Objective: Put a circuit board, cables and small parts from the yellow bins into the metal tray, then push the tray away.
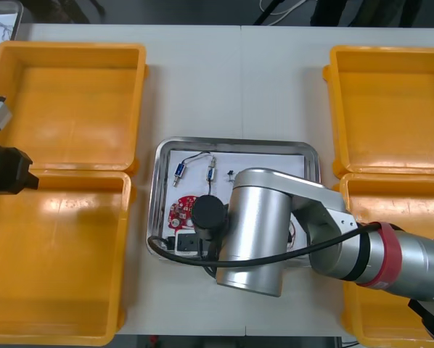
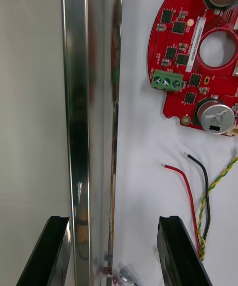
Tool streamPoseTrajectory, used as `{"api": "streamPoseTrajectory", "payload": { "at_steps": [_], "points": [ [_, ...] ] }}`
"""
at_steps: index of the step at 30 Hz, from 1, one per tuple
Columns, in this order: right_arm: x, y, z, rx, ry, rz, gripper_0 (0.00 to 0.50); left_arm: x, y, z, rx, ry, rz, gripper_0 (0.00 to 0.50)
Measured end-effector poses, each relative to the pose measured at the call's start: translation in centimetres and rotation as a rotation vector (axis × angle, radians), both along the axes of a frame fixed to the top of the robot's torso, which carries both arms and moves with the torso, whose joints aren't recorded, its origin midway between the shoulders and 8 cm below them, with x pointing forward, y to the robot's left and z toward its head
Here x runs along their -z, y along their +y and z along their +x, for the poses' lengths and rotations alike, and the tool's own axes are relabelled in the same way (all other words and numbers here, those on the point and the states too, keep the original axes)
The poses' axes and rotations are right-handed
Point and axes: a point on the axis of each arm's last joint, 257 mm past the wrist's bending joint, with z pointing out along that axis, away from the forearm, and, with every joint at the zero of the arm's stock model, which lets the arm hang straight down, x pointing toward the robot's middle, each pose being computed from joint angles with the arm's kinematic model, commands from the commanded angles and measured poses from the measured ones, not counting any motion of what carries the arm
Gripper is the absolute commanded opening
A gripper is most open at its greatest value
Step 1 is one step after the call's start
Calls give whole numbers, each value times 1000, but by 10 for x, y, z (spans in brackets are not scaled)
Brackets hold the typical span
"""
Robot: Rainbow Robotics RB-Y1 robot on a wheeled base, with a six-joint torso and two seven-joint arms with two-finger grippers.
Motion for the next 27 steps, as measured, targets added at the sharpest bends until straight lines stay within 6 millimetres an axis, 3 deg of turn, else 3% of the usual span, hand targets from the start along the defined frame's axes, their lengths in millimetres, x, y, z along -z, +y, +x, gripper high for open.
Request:
{"api": "streamPoseTrajectory", "payload": {
  "at_steps": [10,27],
  "points": [
    [12,6,-11,7,17,6,500,-1,0,0,0,-5,-1,500],
    [26,2,-6,20,-3,-8,500,-1,0,0,0,-5,-1,500]
  ]
}}
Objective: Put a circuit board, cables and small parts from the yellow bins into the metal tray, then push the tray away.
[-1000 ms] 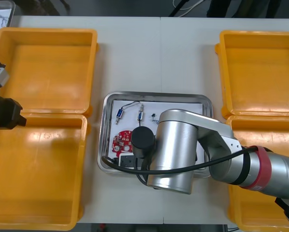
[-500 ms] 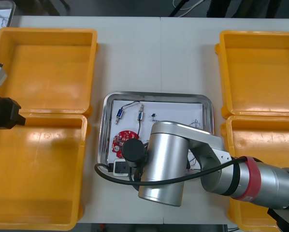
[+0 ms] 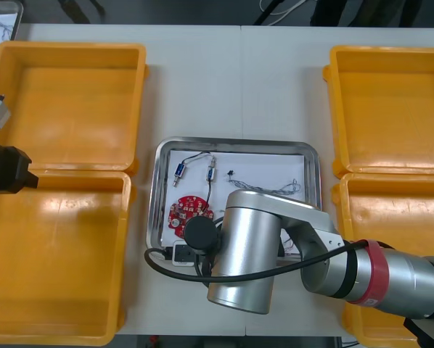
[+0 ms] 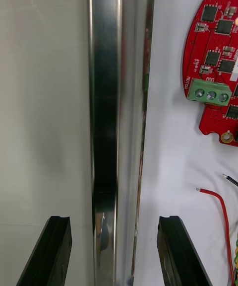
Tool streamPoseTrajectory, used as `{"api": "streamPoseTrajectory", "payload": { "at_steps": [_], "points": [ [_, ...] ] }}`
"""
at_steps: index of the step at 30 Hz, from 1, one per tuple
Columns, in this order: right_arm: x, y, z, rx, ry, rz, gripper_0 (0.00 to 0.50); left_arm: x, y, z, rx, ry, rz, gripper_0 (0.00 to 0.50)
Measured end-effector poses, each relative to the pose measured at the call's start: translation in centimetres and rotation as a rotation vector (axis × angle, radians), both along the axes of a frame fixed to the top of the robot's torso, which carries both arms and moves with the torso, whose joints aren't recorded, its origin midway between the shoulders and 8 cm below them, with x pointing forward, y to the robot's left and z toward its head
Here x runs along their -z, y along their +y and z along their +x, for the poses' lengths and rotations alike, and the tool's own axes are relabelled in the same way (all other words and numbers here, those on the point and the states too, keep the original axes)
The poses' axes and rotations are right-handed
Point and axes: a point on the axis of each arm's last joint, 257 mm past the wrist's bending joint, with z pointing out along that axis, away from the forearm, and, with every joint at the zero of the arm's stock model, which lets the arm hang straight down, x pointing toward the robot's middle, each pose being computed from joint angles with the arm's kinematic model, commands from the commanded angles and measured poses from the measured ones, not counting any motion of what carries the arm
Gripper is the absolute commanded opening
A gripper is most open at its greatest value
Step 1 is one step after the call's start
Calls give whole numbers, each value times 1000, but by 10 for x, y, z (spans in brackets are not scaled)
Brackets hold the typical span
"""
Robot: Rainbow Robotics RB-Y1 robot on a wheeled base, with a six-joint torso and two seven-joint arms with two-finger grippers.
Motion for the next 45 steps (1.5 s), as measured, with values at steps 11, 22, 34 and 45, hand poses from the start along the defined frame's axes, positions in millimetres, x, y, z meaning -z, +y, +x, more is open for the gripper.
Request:
{"api": "streamPoseTrajectory", "payload": {
  "at_steps": [11,22,34,45],
  "points": [
    [2,-1,0,-1,-1,-5,436,0,0,0,0,0,0,500],
    [2,-1,1,0,-6,-5,61,0,0,0,0,0,0,500],
    [0,3,5,-4,-23,9,0,0,0,0,0,0,0,500],
    [-8,13,12,-47,-7,65,0,0,0,0,0,-1,0,500]
  ]
}}
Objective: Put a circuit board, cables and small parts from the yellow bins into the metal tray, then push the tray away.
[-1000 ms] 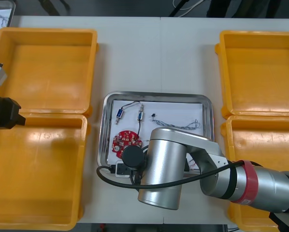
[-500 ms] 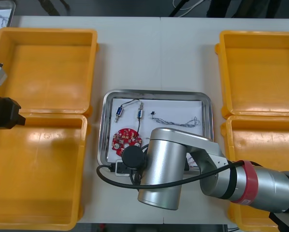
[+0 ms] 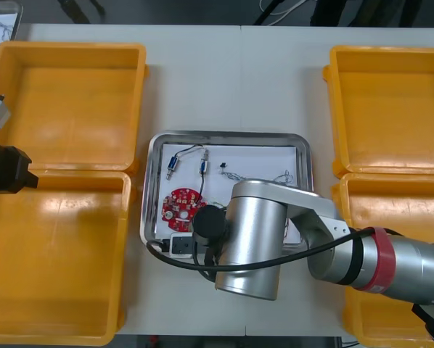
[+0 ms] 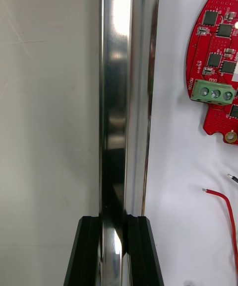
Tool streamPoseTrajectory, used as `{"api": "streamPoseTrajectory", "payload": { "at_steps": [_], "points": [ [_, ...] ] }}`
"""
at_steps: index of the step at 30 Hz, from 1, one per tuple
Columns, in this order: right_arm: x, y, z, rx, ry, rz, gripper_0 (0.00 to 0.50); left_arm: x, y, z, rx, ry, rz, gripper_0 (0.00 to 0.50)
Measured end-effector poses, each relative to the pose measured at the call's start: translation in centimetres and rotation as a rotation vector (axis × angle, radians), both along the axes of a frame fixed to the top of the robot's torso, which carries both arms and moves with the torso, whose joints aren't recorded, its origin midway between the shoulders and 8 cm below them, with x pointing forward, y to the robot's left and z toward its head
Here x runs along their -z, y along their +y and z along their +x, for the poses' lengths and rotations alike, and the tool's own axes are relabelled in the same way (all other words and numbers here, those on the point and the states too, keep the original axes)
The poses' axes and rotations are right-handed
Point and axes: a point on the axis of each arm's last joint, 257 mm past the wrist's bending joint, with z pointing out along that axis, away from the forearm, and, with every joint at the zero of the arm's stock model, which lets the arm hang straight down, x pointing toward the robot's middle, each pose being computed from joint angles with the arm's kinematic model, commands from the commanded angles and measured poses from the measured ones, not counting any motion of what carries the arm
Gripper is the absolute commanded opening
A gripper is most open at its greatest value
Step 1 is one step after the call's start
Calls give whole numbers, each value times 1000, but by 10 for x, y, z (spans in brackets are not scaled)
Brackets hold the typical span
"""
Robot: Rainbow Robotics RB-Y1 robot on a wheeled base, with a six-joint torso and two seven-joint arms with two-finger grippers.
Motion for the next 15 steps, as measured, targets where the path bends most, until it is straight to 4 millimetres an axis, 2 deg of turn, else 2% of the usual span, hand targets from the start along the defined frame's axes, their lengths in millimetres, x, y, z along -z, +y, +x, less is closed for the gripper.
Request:
{"api": "streamPoseTrajectory", "payload": {
  "at_steps": [9,15],
  "points": [
    [-14,-13,19,-1,-24,-27,0,0,0,0,0,0,0,500],
    [-16,-19,29,18,1,-52,0,0,0,0,0,0,0,500]
  ]
}}
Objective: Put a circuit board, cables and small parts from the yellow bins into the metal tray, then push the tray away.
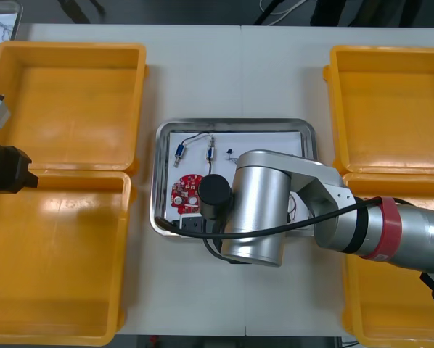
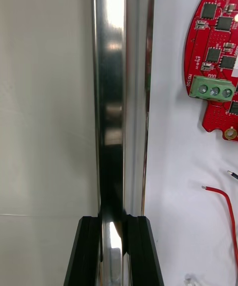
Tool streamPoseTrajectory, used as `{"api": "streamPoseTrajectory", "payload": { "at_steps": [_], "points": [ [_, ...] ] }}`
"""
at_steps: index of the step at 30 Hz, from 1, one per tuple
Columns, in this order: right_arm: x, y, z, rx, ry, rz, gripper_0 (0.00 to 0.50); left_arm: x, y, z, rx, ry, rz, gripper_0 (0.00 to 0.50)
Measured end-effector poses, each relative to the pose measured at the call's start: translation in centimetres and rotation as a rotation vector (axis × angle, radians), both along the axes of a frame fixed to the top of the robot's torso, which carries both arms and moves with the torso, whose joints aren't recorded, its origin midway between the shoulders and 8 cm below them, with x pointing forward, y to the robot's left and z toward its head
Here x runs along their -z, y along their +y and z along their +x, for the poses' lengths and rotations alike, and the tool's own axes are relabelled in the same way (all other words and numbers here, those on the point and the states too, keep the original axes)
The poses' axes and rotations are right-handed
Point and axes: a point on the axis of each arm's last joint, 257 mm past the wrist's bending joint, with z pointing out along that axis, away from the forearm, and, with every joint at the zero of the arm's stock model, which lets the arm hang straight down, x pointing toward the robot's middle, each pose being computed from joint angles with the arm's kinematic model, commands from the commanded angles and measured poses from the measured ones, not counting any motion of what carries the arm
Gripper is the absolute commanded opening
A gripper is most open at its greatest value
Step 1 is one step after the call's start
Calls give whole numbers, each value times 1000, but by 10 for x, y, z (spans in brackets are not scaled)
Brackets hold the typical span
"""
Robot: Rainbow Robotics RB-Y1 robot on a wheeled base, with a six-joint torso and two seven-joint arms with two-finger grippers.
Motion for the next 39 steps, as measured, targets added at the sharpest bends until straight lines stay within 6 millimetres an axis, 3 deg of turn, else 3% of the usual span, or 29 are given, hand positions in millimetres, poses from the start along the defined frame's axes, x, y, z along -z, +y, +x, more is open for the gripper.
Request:
{"api": "streamPoseTrajectory", "payload": {
  "at_steps": [39],
  "points": [
    [-47,3,95,3,-19,-9,0,0,0,0,0,0,0,500]
  ]
}}
